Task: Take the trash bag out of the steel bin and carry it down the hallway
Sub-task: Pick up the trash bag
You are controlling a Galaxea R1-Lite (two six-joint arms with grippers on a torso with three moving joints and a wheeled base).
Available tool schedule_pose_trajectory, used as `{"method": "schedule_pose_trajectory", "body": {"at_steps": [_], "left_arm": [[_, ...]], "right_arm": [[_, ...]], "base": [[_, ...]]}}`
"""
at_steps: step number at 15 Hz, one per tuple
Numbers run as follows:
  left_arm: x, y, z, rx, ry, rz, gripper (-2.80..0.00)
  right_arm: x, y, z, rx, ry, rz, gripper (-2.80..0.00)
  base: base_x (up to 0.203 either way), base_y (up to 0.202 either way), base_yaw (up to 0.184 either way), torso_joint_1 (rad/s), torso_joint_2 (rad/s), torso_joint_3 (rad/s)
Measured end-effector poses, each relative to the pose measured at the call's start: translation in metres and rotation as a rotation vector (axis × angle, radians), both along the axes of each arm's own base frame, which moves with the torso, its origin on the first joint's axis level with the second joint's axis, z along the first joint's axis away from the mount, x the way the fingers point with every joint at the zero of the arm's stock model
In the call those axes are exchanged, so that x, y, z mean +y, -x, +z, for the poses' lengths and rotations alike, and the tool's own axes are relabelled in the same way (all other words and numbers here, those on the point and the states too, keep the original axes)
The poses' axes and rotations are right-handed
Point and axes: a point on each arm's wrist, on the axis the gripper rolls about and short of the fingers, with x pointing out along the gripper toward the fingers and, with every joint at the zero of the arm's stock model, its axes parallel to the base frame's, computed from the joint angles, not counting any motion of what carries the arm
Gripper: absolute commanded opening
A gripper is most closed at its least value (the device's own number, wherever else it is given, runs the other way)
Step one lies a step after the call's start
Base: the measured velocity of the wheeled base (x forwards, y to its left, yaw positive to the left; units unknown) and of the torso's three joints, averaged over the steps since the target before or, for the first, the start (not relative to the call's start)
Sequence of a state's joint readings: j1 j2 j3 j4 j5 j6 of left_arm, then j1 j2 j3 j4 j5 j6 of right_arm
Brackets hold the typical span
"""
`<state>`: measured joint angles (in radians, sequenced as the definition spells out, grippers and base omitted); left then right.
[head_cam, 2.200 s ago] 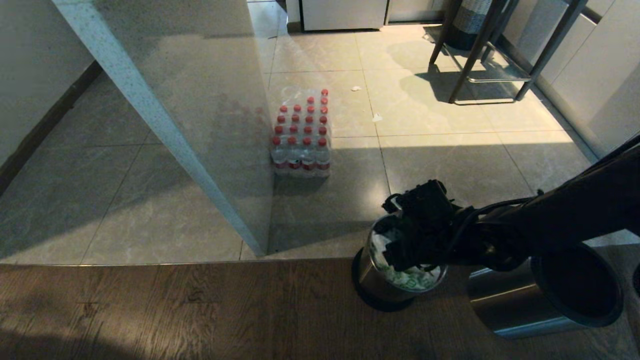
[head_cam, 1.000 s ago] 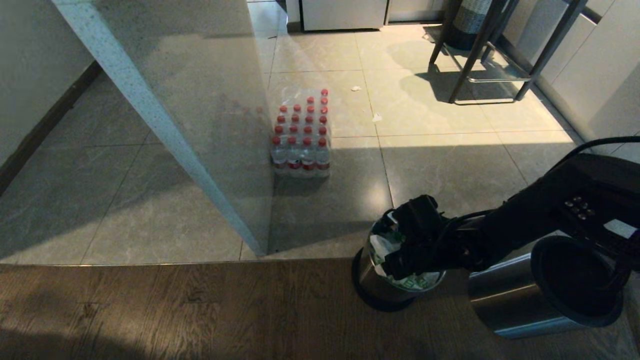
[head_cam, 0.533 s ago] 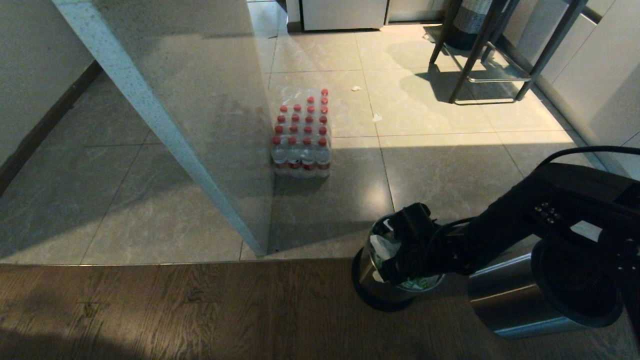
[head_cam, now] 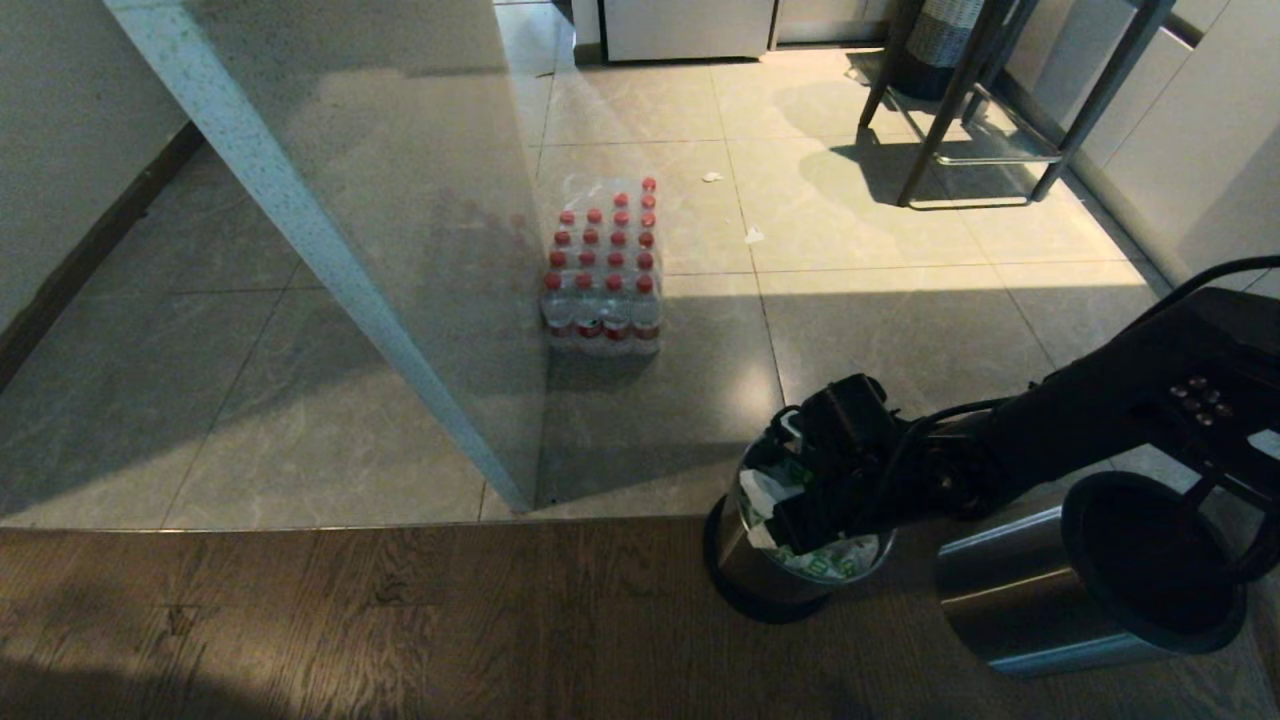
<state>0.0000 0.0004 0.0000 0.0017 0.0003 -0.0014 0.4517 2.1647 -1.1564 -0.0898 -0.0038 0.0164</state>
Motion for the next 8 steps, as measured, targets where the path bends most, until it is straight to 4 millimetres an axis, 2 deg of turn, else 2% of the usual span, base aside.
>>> {"method": "schedule_pose_trajectory", "body": {"at_steps": [3, 8], "left_arm": [[0.0, 0.0, 0.0, 0.0, 0.0, 0.0, -2.8], [0.0, 0.0, 0.0, 0.0, 0.0, 0.001, -2.8]], "right_arm": [[-0.006, -0.003, 0.003, -0.011, -0.003, -0.017, 0.0], [-0.012, -0.011, -0.003, -0.005, 0.0, -0.038, 0.0]], "base": [[0.0, 0.0, 0.0, 0.0, 0.0, 0.0], [0.0, 0.0, 0.0, 0.0, 0.0, 0.0]]}}
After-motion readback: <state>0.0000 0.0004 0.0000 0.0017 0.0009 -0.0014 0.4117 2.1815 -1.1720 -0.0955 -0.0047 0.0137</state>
